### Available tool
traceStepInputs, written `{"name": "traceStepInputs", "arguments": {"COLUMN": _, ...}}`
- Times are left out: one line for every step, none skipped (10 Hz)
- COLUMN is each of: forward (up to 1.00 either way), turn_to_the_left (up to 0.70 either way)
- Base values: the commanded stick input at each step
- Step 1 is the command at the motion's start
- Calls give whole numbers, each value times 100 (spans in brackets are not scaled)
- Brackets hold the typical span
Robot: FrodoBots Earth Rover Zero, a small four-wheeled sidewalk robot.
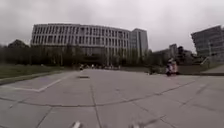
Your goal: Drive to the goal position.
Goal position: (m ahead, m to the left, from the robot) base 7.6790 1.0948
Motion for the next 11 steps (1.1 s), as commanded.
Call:
{"name": "traceStepInputs", "arguments": {"forward": 70, "turn_to_the_left": 0}}
{"name": "traceStepInputs", "arguments": {"forward": 70, "turn_to_the_left": 0}}
{"name": "traceStepInputs", "arguments": {"forward": 70, "turn_to_the_left": 0}}
{"name": "traceStepInputs", "arguments": {"forward": 70, "turn_to_the_left": 0}}
{"name": "traceStepInputs", "arguments": {"forward": 70, "turn_to_the_left": 0}}
{"name": "traceStepInputs", "arguments": {"forward": 70, "turn_to_the_left": 0}}
{"name": "traceStepInputs", "arguments": {"forward": 70, "turn_to_the_left": 0}}
{"name": "traceStepInputs", "arguments": {"forward": 70, "turn_to_the_left": 0}}
{"name": "traceStepInputs", "arguments": {"forward": 70, "turn_to_the_left": 0}}
{"name": "traceStepInputs", "arguments": {"forward": 70, "turn_to_the_left": 0}}
{"name": "traceStepInputs", "arguments": {"forward": 70, "turn_to_the_left": 0}}
